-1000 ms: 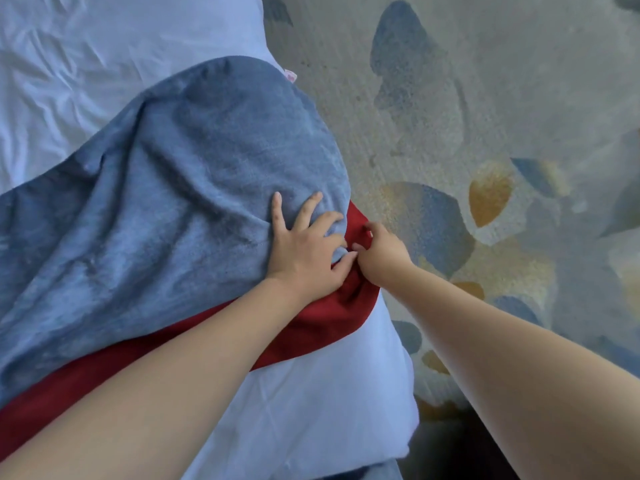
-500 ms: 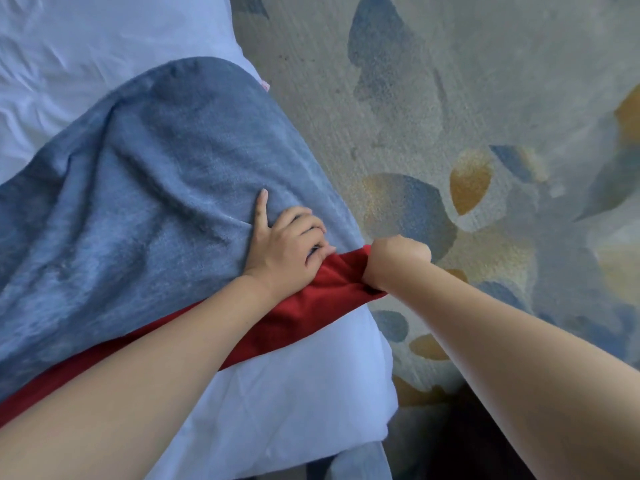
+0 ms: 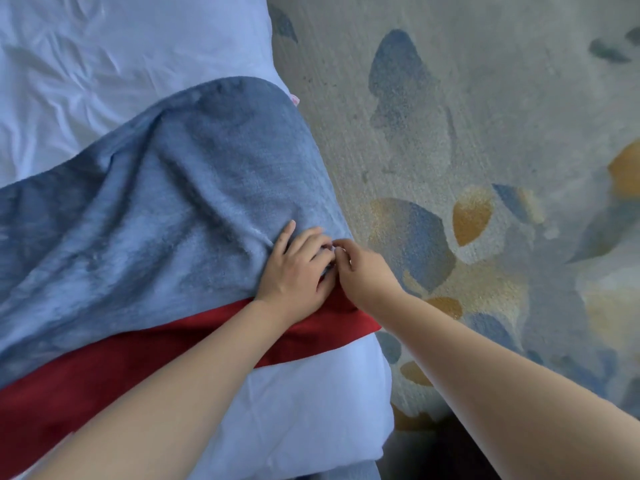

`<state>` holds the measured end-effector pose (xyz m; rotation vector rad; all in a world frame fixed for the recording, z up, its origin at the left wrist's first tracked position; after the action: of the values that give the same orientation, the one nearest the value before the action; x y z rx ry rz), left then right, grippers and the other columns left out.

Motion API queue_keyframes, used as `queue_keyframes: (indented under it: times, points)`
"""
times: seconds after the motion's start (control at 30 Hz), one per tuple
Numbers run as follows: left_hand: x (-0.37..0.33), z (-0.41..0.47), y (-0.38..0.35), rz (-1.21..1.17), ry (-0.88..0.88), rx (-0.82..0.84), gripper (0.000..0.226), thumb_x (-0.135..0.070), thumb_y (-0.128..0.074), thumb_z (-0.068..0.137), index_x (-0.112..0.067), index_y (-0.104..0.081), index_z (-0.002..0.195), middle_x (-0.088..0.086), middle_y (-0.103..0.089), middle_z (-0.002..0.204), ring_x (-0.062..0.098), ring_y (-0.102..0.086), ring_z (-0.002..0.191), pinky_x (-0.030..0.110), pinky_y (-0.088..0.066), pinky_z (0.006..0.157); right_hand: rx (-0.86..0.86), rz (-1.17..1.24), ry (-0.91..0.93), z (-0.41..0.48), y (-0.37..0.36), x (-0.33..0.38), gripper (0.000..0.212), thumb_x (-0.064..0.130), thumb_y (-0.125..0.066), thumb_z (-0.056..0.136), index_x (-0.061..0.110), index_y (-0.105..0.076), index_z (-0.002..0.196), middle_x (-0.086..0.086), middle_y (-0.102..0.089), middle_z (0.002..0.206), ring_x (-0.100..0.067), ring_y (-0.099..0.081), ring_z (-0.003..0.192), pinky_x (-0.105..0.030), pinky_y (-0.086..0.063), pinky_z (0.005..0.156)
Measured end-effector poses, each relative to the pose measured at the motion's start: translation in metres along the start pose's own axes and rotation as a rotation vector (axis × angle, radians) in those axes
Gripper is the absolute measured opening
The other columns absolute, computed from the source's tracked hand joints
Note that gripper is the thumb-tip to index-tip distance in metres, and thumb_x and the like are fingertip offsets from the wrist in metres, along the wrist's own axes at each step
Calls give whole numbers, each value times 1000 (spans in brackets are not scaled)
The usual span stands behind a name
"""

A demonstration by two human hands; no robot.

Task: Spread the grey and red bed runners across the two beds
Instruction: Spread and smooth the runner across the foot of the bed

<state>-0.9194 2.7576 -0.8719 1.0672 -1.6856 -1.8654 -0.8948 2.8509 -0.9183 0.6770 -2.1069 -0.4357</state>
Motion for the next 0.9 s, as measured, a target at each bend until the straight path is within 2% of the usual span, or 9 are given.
queue_keyframes:
  times: [0.13, 0.2, 0.27, 0.37, 0.47, 0.6, 0.67, 0.8, 0.9]
  points:
    - [13, -19, 11, -57, 49, 7, 47, -37, -67, 85, -10, -67, 124, 10, -61, 137, 26, -50, 136, 44, -29, 120, -114, -223, 250, -17, 7, 54, 51, 11, -47, 94, 21, -50, 144, -7, -61, 124, -32, -59, 111, -44, -51, 91]
    - [33, -35, 23, -84, 113, -19, 55, -41, -62, 86, -10, -62, 132, 9, -57, 143, 25, -47, 139, 43, -28, 121, -229, -250, 343, -22, 5, 89, 50, 6, -53, 90, 15, -58, 138, -8, -61, 126, -33, -57, 113, -44, -50, 94]
    - [60, -59, 36, -100, 169, -56, 53, -42, -58, 88, -13, -62, 132, 7, -58, 142, 23, -46, 140, 43, -27, 122, -284, -335, 394, -20, -10, 124, 43, 7, -59, 86, 17, -67, 127, -7, -64, 120, -34, -58, 108, -44, -48, 93]
    - [102, -102, 50, -37, 212, -33, 54, -48, -55, 92, -21, -58, 139, 3, -54, 147, 19, -39, 146, 46, -24, 122, -243, -491, 449, -15, -47, 173, 34, 15, -62, 82, 23, -72, 114, -1, -67, 109, -32, -57, 103, -42, -42, 87]
    - [150, -143, 71, 13, 257, -71, 51, -50, -51, 97, -28, -54, 143, 2, -46, 155, 21, -34, 149, 48, -24, 122, -185, -580, 502, -9, -81, 223, 27, 20, -62, 84, 21, -73, 109, -4, -65, 108, -34, -57, 100, -42, -42, 86]
    - [245, -189, 109, -1, 473, -175, 43, -47, -51, 101, -33, -57, 141, 1, -48, 153, 21, -42, 143, 47, -27, 119, -110, -637, 589, 15, -120, 298, 38, 11, -61, 81, 21, -70, 117, -5, -64, 115, -35, -56, 105, -45, -47, 88]
    - [283, -203, 125, 12, 514, -212, 40, -44, -50, 102, -32, -58, 140, 0, -51, 150, 22, -46, 139, 44, -30, 117, -112, -613, 611, 32, -136, 336, 40, 10, -59, 83, 21, -68, 120, -5, -63, 117, -34, -55, 107, -44, -48, 87]
    - [366, -217, 166, 73, 620, -314, 36, -32, -49, 105, -30, -60, 139, 0, -54, 147, 26, -52, 131, 44, -40, 103, -217, -487, 606, 69, -154, 402, 35, 18, -54, 95, 19, -62, 129, -10, -59, 121, -37, -54, 109, -44, -47, 87]
    - [444, -221, 178, 47, 783, -229, 41, -29, -42, 106, -29, -50, 147, 0, -45, 151, 31, -58, 115, 44, -48, 83, -214, -564, 468, 106, -166, 418, 46, 27, -46, 101, 25, -42, 146, -8, -59, 122, -34, -56, 110, -41, -44, 76]
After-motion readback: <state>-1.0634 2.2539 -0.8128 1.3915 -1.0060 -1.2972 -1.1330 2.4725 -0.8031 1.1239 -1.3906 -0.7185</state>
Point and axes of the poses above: each hand's wrist, its own z-axis towards the middle knuckle, its own y-axis out of the back of the hand, x = y × z, the point moved 10 cm from there along z, towards the middle knuckle
